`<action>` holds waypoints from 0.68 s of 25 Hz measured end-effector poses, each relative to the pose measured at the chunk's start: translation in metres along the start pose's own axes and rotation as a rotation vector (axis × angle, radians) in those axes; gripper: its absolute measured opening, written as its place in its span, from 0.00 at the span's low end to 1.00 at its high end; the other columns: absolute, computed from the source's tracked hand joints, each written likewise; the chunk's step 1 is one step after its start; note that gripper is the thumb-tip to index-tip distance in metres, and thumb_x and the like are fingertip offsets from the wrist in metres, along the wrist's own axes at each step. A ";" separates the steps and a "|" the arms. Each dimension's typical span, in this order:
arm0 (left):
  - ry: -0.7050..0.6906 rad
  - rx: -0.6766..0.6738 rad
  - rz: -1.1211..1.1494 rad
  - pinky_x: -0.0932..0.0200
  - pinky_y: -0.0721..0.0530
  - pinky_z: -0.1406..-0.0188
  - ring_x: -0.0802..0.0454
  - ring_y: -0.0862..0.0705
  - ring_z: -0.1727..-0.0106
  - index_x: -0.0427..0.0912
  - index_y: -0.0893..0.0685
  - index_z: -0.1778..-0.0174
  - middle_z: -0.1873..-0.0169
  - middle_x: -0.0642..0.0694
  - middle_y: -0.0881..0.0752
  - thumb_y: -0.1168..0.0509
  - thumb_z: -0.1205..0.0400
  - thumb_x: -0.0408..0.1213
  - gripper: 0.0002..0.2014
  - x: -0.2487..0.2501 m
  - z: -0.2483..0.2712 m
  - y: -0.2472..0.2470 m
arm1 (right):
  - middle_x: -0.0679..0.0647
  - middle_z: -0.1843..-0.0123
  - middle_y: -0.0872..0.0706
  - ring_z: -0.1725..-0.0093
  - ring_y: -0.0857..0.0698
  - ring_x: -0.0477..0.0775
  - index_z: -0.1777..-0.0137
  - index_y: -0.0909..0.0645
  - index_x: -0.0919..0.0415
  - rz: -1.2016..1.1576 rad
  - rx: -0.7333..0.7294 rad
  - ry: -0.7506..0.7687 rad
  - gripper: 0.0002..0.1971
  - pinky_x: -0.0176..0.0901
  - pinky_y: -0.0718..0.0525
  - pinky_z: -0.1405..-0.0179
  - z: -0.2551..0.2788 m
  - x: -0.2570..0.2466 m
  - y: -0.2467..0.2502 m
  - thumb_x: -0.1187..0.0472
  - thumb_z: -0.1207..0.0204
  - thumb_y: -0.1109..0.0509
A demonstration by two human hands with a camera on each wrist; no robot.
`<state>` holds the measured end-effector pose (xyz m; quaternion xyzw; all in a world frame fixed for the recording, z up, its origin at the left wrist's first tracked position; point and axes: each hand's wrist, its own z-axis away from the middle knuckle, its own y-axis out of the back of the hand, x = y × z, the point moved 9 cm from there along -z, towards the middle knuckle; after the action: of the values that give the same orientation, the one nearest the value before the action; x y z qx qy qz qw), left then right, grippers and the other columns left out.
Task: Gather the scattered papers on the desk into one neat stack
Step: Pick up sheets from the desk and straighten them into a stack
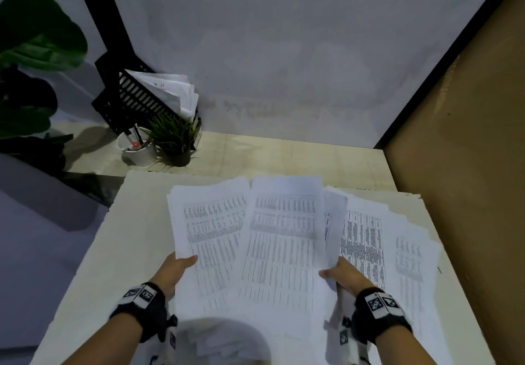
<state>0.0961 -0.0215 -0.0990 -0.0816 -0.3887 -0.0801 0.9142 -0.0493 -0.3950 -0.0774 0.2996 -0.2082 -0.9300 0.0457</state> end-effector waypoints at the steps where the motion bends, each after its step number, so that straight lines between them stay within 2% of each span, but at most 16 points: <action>1: -0.014 0.016 -0.025 0.43 0.23 0.36 0.39 0.19 0.39 0.34 0.26 0.31 0.33 0.35 0.21 0.38 0.19 0.31 0.20 -0.001 -0.001 -0.001 | 0.62 0.46 0.15 0.47 0.16 0.59 0.37 0.26 0.70 -0.037 0.025 0.025 0.22 0.49 0.20 0.41 0.000 -0.009 0.000 0.68 0.30 0.27; 2: -0.037 0.013 -0.040 0.45 0.23 0.36 0.41 0.18 0.40 0.35 0.26 0.32 0.35 0.37 0.19 0.37 0.19 0.34 0.19 0.001 -0.001 -0.003 | 0.59 0.50 0.13 0.50 0.14 0.57 0.41 0.24 0.69 -0.051 0.048 0.045 0.18 0.47 0.17 0.46 -0.003 -0.016 -0.001 0.69 0.31 0.26; 4: -0.061 -0.041 -0.060 0.48 0.22 0.37 0.46 0.17 0.41 0.40 0.24 0.33 0.40 0.43 0.16 0.35 0.21 0.39 0.20 0.006 0.001 -0.016 | 0.48 0.72 0.15 0.70 0.16 0.43 0.57 0.22 0.64 0.022 -0.017 0.054 0.05 0.37 0.20 0.66 0.001 -0.028 -0.017 0.68 0.28 0.28; 5: -0.064 -0.052 -0.069 0.47 0.22 0.36 0.45 0.16 0.42 0.40 0.23 0.34 0.40 0.42 0.16 0.33 0.22 0.38 0.20 0.008 0.001 -0.021 | 0.45 0.81 0.19 0.80 0.20 0.40 0.65 0.24 0.63 0.067 -0.045 0.042 0.08 0.37 0.23 0.69 0.000 -0.030 -0.024 0.66 0.27 0.29; 6: -0.073 -0.038 -0.082 0.46 0.21 0.36 0.43 0.16 0.41 0.37 0.22 0.35 0.40 0.39 0.16 0.32 0.23 0.33 0.19 0.009 0.001 -0.023 | 0.46 0.84 0.21 0.84 0.23 0.41 0.68 0.26 0.62 0.061 -0.045 0.027 0.11 0.37 0.24 0.69 -0.001 -0.034 -0.030 0.64 0.27 0.29; 7: -0.092 -0.019 -0.111 0.45 0.22 0.36 0.42 0.17 0.42 0.35 0.22 0.36 0.39 0.36 0.17 0.32 0.24 0.28 0.19 0.013 0.001 -0.024 | 0.49 0.81 0.21 0.84 0.23 0.43 0.65 0.28 0.61 0.037 -0.025 0.028 0.11 0.37 0.25 0.69 -0.003 -0.039 -0.034 0.63 0.27 0.28; 9: -0.145 -0.030 -0.176 0.45 0.23 0.36 0.40 0.18 0.40 0.38 0.22 0.38 0.37 0.35 0.18 0.32 0.26 0.24 0.20 0.020 0.003 -0.026 | 0.50 0.69 0.23 0.77 0.22 0.42 0.55 0.32 0.57 -0.041 0.034 0.066 0.16 0.36 0.26 0.72 -0.005 -0.048 -0.031 0.62 0.30 0.25; 11: -0.191 -0.069 -0.181 0.50 0.25 0.36 0.43 0.20 0.38 0.42 0.24 0.36 0.38 0.40 0.18 0.34 0.27 0.25 0.23 0.028 0.007 -0.027 | 0.49 0.64 0.24 0.69 0.22 0.45 0.52 0.32 0.56 -0.110 0.022 0.110 0.18 0.34 0.26 0.70 -0.008 -0.056 -0.036 0.65 0.31 0.24; 13: -0.226 -0.131 -0.123 0.53 0.27 0.36 0.50 0.21 0.38 0.43 0.24 0.33 0.37 0.45 0.19 0.31 0.26 0.30 0.24 0.036 0.015 -0.029 | 0.51 0.65 0.24 0.71 0.23 0.45 0.57 0.31 0.56 -0.141 0.009 0.119 0.15 0.37 0.26 0.72 -0.007 -0.065 -0.042 0.65 0.31 0.24; 15: -0.238 -0.161 -0.068 0.53 0.26 0.35 0.53 0.19 0.37 0.51 0.22 0.36 0.38 0.49 0.17 0.24 0.33 0.46 0.28 0.041 0.019 -0.029 | 0.53 0.69 0.26 0.77 0.24 0.45 0.58 0.35 0.58 -0.127 -0.018 0.064 0.18 0.37 0.27 0.76 -0.002 -0.064 -0.045 0.61 0.30 0.24; 16: -0.235 -0.156 -0.051 0.52 0.24 0.36 0.53 0.18 0.38 0.52 0.21 0.38 0.38 0.49 0.16 0.24 0.35 0.50 0.29 0.043 0.020 -0.029 | 0.52 0.73 0.26 0.80 0.26 0.45 0.60 0.36 0.58 -0.130 -0.023 0.040 0.18 0.36 0.28 0.79 -0.001 -0.060 -0.045 0.60 0.30 0.25; 17: -0.222 -0.143 -0.027 0.51 0.24 0.36 0.52 0.18 0.38 0.50 0.21 0.36 0.38 0.47 0.16 0.25 0.33 0.50 0.28 0.043 0.019 -0.027 | 0.49 0.79 0.28 0.85 0.30 0.43 0.64 0.36 0.58 -0.151 -0.036 0.030 0.18 0.34 0.29 0.81 -0.001 -0.055 -0.042 0.61 0.29 0.25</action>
<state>0.1064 -0.0478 -0.0524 -0.1495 -0.4819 -0.1105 0.8563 -0.0019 -0.3454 -0.0658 0.3274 -0.1676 -0.9298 -0.0162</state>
